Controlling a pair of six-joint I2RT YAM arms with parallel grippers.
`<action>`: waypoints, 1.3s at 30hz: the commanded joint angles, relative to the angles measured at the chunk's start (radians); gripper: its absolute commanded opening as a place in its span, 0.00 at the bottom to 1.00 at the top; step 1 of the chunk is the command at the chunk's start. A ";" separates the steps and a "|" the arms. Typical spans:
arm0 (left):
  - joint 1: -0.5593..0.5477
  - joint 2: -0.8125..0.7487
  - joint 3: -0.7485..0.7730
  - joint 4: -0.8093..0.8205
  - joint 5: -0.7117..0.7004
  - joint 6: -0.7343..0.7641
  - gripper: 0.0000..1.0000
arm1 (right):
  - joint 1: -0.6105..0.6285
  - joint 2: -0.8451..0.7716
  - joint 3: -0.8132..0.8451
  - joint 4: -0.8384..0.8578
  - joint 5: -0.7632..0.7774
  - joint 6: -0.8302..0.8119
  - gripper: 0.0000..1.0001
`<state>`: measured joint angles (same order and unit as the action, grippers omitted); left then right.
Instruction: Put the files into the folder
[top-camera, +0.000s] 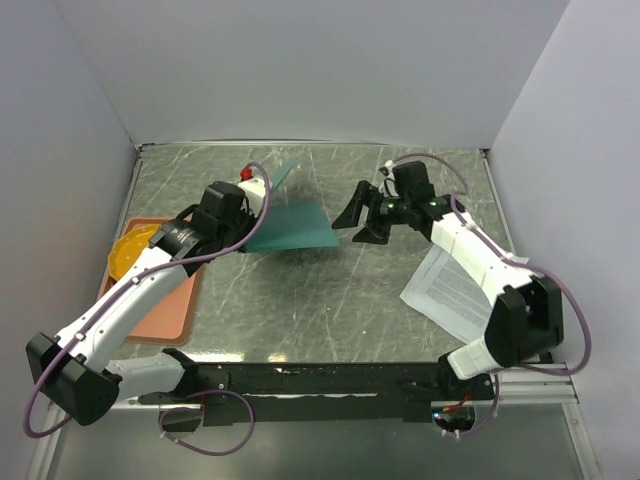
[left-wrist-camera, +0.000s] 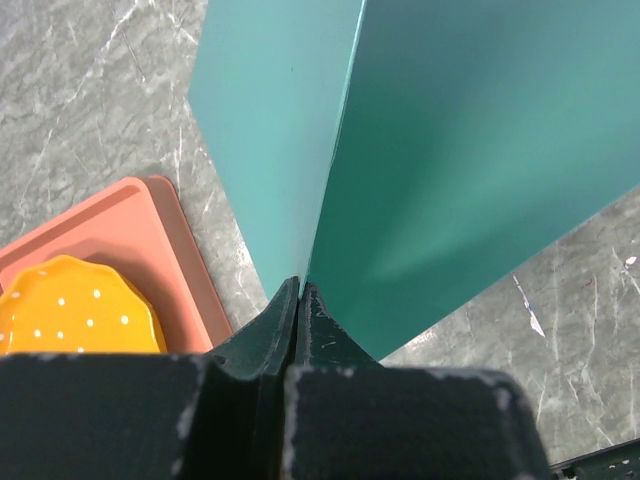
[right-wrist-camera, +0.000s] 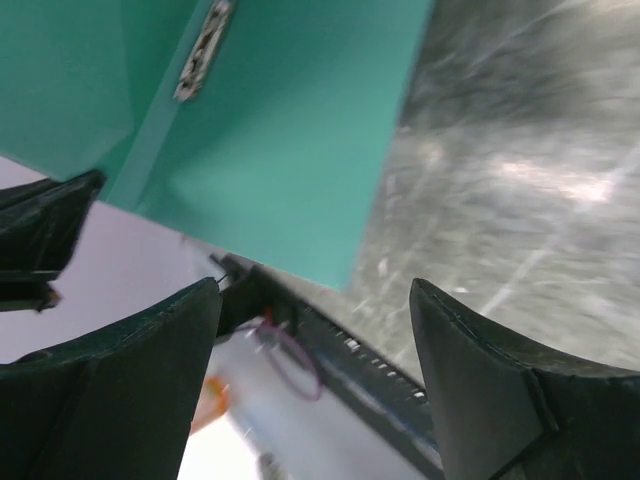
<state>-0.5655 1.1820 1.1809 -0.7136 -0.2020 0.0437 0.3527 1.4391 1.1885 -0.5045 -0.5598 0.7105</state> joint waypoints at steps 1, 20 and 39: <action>-0.001 -0.041 -0.023 0.017 -0.002 -0.036 0.01 | 0.032 0.084 0.094 0.064 -0.135 0.053 0.82; -0.001 -0.024 0.022 0.016 -0.017 -0.077 0.01 | 0.063 0.214 0.079 0.125 -0.233 0.089 0.60; 0.286 0.016 -0.058 -0.138 0.151 -0.243 0.28 | 0.081 -0.220 -0.004 -0.181 0.189 -0.325 0.00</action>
<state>-0.4225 1.1690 1.1584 -0.7151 -0.0937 -0.1661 0.4427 1.2865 1.2221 -0.5591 -0.4953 0.5922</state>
